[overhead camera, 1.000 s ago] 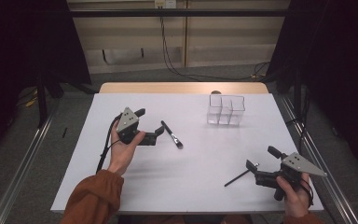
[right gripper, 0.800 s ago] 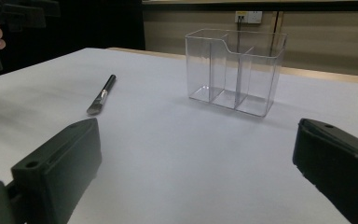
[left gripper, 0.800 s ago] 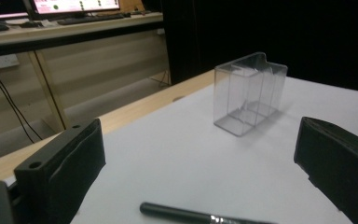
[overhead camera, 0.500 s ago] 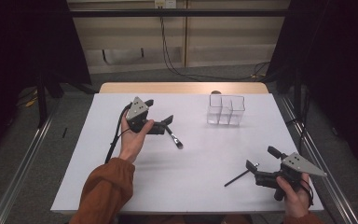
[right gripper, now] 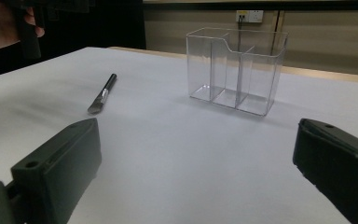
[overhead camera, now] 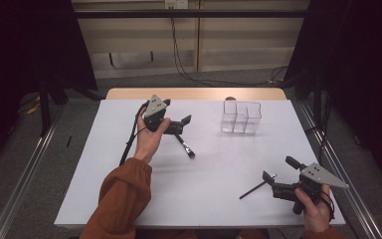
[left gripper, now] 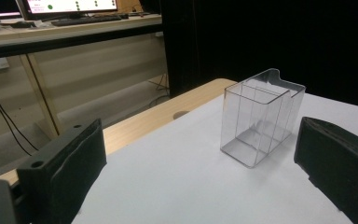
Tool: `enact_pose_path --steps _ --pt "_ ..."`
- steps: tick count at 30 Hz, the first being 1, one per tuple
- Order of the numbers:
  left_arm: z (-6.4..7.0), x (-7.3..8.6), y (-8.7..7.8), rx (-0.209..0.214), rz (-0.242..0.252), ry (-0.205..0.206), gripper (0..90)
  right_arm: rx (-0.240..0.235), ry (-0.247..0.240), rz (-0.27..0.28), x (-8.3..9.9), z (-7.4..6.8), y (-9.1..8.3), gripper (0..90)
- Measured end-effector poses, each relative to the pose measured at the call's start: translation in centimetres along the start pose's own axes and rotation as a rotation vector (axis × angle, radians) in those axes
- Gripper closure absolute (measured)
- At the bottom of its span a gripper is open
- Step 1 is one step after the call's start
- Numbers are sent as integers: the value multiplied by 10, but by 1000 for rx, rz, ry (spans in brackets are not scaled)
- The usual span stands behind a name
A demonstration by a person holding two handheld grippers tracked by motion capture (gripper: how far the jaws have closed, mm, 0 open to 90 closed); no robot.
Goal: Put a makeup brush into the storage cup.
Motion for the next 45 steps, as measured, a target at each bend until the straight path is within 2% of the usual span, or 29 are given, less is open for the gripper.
enact_pose_path --steps 2,4,7,9,11,13,17,22,24,26,29,31,32,34,36,37,38,39,40,43,44,45 --pt "-1 0 1 -1 -10 -8 11 0 0 -1 0 0 0 9" --pt "-3 1 4 -8 -52 6 13 -1 -2 -2 0 0 0 9" --pt "-3 2 5 -5 -73 13 14 -2 -3 -3 0 0 0 9" --pt "-4 6 7 -17 -137 34 14 -3 -1 -2 0 0 0 8" --pt "-5 7 9 -20 -179 12 12 -2 -1 -3 0 0 0 9" --pt "-5 7 9 -18 -198 42 19 -3 -2 -4 1 0 0 8" --pt "-3 8 9 3 -238 64 30 -4 -1 -5 1 -1 0 8" --pt "-2 12 10 5 -280 96 40 -4 -1 -5 1 0 0 8" --pt "0 15 10 20 -316 106 40 -6 0 -5 1 0 0 8" --pt "0 18 9 27 -354 143 38 -7 0 -8 1 -1 1 8" --pt "2 19 7 59 -397 121 30 -8 1 -8 1 -1 1 8" --pt "2 20 5 67 -429 149 25 -8 2 -8 1 -1 1 8" --pt "2 20 5 67 -429 149 26 -7 2 -9 1 0 1 8" --pt "2 22 4 92 -469 168 26 -8 3 -9 1 -1 1 8" --pt "3 25 3 103 -520 204 25 -8 1 -10 1 -1 1 8" --pt "3 25 3 103 -520 204 32 -8 1 -10 1 -1 1 8" --pt "2 26 2 112 -549 229 35 -9 2 -9 1 -1 1 8" --pt "2 26 2 112 -549 229 36 -9 2 -9 1 -1 1 8" --pt "2 27 2 114 -571 246 42 -9 1 -9 1 -1 1 8" --pt "1 28 0 127 -611 261 47 -9 -1 -11 1 -1 1 8" --pt "2 29 0 130 -616 247 52 -9 1 -10 1 -1 1 8" --pt "1 29 0 137 -629 251 56 -9 2 -9 1 -1 1 8"
Point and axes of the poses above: each handheld gripper's, and its own axes: y roughly forward along the jaws, x roughly out of its underside, z roughly to its right, the point moved 7 cm from there along y, roughly forward along the jaws, and after that the axes turned 8 degrees about -x, right-handed, at the moved point
